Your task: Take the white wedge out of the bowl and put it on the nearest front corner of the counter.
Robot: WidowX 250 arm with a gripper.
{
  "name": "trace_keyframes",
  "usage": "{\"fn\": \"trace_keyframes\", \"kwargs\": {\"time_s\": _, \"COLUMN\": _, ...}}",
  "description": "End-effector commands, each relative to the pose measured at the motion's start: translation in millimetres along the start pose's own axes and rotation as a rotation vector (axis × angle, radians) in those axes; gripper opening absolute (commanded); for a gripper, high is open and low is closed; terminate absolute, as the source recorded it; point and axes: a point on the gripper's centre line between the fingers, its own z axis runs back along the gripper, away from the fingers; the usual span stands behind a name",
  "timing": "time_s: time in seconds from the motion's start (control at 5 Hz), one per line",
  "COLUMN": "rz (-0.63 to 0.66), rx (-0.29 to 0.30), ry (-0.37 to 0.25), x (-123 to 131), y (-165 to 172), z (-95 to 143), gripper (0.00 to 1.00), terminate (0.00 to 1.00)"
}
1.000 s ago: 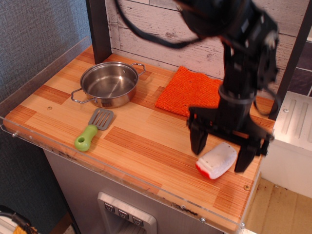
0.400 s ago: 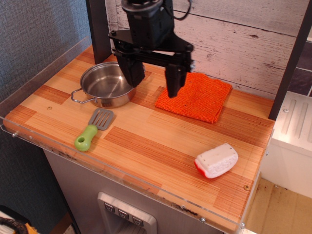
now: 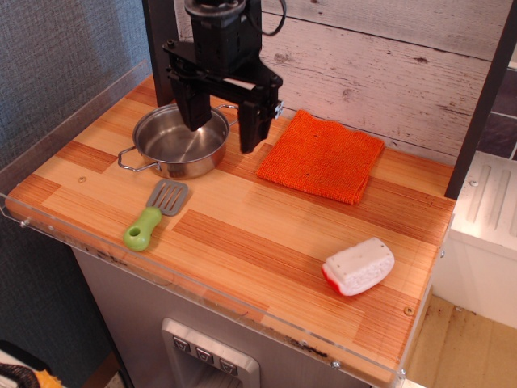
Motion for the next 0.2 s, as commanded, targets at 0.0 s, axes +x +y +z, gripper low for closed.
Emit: {"fn": "trace_keyframes", "kwargs": {"time_s": 0.0, "rz": -0.011, "rx": 0.012, "ry": -0.048, "x": 0.2, "y": 3.8, "z": 17.0, "gripper": 1.00, "terminate": 1.00}}
